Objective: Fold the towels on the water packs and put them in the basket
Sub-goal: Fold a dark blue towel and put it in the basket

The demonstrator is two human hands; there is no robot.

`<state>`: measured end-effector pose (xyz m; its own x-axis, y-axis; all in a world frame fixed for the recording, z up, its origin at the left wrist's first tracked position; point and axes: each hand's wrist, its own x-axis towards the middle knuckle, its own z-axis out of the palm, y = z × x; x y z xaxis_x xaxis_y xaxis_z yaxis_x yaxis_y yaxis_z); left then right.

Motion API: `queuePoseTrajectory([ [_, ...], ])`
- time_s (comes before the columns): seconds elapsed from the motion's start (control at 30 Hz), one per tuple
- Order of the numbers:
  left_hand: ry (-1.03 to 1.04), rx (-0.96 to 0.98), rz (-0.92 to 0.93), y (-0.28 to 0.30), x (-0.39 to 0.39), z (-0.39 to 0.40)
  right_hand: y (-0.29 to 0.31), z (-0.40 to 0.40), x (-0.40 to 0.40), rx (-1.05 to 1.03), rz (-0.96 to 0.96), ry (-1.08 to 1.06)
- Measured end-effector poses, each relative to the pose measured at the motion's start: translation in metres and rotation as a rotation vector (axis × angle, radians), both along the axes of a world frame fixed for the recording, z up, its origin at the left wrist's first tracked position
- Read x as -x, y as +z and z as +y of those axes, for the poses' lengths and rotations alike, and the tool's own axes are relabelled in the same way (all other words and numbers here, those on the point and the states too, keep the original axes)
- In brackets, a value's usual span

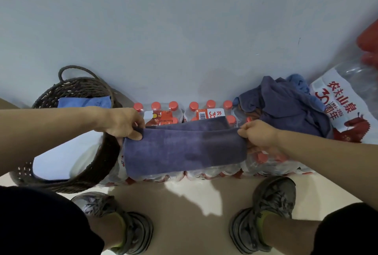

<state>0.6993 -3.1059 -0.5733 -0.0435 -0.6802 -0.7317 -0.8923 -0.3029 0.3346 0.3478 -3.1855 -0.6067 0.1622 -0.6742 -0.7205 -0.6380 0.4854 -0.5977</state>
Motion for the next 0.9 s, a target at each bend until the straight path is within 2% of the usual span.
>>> queuePoseTrajectory([
  [0.13,-0.108,-0.019,-0.121,-0.013,-0.005,-0.005,-0.013,-0.007,-0.016,0.066,0.010,0.045],
  [0.27,-0.249,0.019,-0.277,-0.022,-0.003,-0.004,-0.022,-0.012,-0.034,0.230,0.132,0.153],
  [0.43,-0.235,0.101,-0.352,-0.033,-0.001,-0.007,-0.023,-0.024,-0.051,0.316,0.325,0.230],
  [0.6,-0.108,0.167,-0.361,-0.041,-0.005,-0.010,-0.026,-0.031,-0.059,0.334,0.506,0.285],
  [0.77,-0.103,0.185,-0.422,-0.048,-0.001,-0.011,-0.025,-0.034,-0.068,0.313,0.555,0.284],
  [0.9,-0.141,0.170,-0.440,-0.052,0.002,-0.009,-0.025,-0.030,-0.064,0.318,0.614,0.399],
])
